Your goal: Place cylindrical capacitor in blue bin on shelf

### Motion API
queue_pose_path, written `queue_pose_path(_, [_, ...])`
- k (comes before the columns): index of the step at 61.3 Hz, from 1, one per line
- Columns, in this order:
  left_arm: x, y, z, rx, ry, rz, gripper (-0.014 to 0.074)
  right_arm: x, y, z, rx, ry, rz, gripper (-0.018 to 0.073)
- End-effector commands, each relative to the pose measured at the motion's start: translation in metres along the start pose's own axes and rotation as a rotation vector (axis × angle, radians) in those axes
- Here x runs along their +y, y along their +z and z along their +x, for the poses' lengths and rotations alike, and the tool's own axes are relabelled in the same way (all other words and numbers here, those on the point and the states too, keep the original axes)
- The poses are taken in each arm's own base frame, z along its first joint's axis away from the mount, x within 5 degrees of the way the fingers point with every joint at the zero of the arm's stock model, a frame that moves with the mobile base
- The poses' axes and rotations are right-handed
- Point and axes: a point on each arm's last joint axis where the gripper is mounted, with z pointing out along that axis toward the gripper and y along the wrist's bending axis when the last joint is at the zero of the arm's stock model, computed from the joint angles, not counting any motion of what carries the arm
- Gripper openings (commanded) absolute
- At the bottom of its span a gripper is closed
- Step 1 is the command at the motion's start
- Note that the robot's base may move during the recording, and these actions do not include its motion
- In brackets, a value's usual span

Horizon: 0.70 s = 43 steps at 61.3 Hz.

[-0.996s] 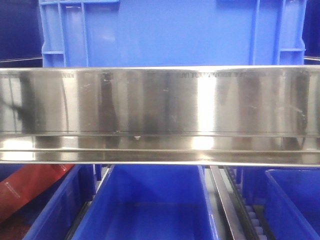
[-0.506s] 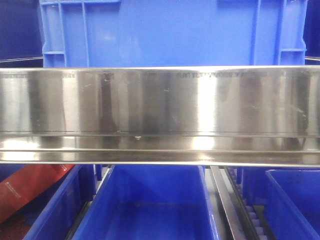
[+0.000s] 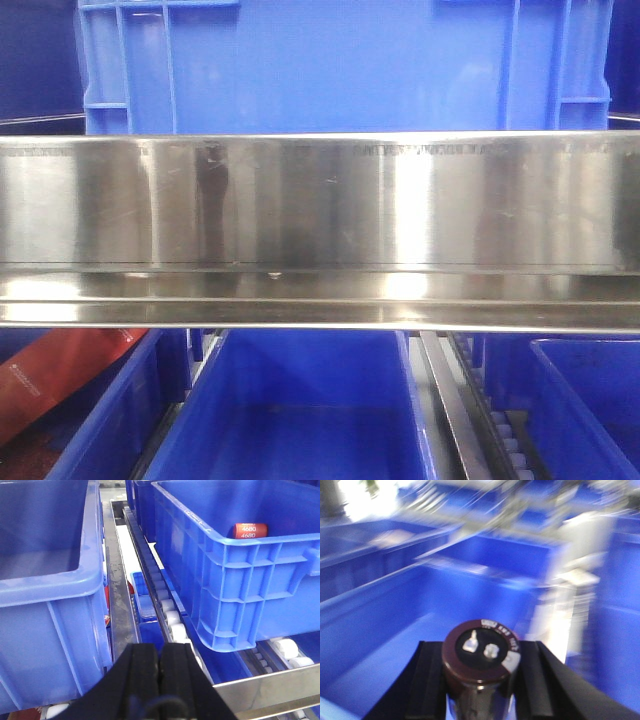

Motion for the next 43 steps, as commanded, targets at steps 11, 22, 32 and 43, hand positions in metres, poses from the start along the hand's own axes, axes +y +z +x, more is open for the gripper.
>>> queue_pose_path(11, [0.000,-0.001,-0.001,-0.025,-0.012,0.001,-0.0111,0.033,0.098,-0.001,0.163,-0.043,-0.135,-0.0162])
queue_pose_path(22, [0.000,-0.001,-0.001,-0.025,-0.012,0.001,-0.0111,0.040,0.159,0.023,0.270,-0.045,-0.147,-0.0162])
queue_pose_path(32, [0.000,-0.001,-0.001,-0.021,-0.012,0.001,-0.0111,0.042,0.194,0.049,0.355,-0.051,-0.143,-0.0162])
queue_pose_path(43, [0.000,-0.001,-0.001,-0.021,-0.012,0.001,-0.0111,0.042,0.202,0.057,0.380,-0.051,-0.144,-0.0147])
